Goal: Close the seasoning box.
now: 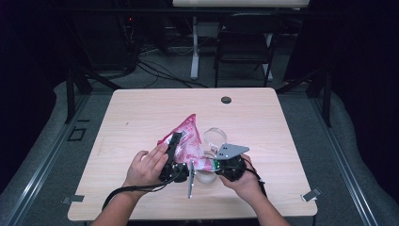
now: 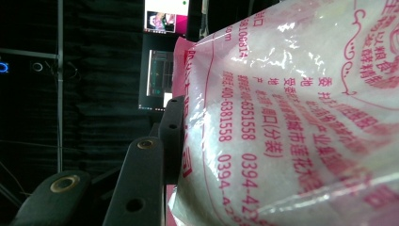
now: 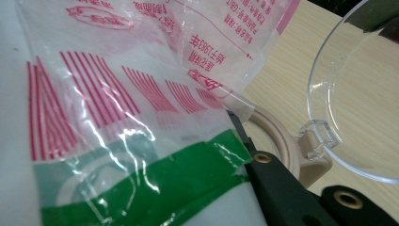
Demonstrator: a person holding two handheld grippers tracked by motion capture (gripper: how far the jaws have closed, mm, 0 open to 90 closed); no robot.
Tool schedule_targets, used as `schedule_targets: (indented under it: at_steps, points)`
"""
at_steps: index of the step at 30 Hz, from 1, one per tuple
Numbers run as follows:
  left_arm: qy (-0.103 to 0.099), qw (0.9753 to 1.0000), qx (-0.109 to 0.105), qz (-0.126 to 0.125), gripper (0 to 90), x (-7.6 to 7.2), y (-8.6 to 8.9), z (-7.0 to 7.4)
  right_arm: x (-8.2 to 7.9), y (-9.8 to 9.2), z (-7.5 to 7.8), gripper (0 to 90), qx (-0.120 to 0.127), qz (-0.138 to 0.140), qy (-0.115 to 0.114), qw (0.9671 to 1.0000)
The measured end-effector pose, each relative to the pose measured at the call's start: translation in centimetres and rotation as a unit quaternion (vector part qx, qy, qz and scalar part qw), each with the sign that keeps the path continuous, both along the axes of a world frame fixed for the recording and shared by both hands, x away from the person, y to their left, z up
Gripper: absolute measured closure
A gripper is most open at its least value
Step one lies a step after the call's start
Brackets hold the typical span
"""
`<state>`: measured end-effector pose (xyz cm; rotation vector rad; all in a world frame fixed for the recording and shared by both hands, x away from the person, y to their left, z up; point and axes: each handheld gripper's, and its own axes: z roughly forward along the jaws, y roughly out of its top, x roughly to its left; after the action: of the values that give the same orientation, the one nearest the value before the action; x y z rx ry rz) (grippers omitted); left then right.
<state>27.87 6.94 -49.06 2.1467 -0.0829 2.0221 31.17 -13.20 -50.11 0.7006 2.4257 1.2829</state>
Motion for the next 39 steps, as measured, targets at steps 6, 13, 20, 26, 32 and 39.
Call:
schedule_targets:
  at_steps: [6,13,20,26,32,39]
  points:
    - [0.002,1.0,-0.001,0.002,64.9,-0.01,0.04,0.04,0.01,0.03,-0.02,90.0,-0.001,0.003,0.001,1.0]
    - [0.005,1.0,-0.003,0.004,65.0,0.03,0.28,-0.15,0.0,0.27,-0.21,90.0,-0.004,0.003,0.002,1.0]
    - [0.007,0.9999,-0.009,-0.001,65.0,0.15,0.48,-0.39,0.01,0.41,-0.29,90.0,-0.006,0.002,0.002,1.0]
    - [0.007,0.9999,-0.005,0.004,65.0,0.07,0.46,-0.31,0.02,0.45,-0.31,90.0,-0.007,0.002,0.002,1.0]
    - [0.008,0.9999,-0.007,0.006,65.0,0.05,0.52,-0.38,0.01,0.48,-0.33,90.0,-0.007,0.003,0.002,1.0]
    - [0.008,0.9999,-0.007,0.006,65.1,0.06,0.54,-0.37,-0.01,0.51,-0.34,90.0,-0.009,0.002,0.001,1.0]
